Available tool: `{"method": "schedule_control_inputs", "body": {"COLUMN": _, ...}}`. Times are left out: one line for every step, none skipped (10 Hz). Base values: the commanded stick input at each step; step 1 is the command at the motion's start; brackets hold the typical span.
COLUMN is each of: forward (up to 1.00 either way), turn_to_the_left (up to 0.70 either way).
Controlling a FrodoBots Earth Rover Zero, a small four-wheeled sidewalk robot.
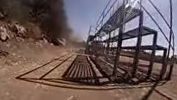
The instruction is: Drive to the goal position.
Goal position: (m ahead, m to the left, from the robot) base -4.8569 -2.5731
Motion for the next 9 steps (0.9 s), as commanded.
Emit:
{"method": "schedule_control_inputs", "body": {"forward": 1.00, "turn_to_the_left": 0.00}}
{"method": "schedule_control_inputs", "body": {"forward": 1.00, "turn_to_the_left": 0.00}}
{"method": "schedule_control_inputs", "body": {"forward": 1.00, "turn_to_the_left": 0.00}}
{"method": "schedule_control_inputs", "body": {"forward": 1.00, "turn_to_the_left": 0.00}}
{"method": "schedule_control_inputs", "body": {"forward": 1.00, "turn_to_the_left": 0.00}}
{"method": "schedule_control_inputs", "body": {"forward": 1.00, "turn_to_the_left": 0.00}}
{"method": "schedule_control_inputs", "body": {"forward": 1.00, "turn_to_the_left": 0.00}}
{"method": "schedule_control_inputs", "body": {"forward": 1.00, "turn_to_the_left": 0.00}}
{"method": "schedule_control_inputs", "body": {"forward": 1.00, "turn_to_the_left": 0.00}}
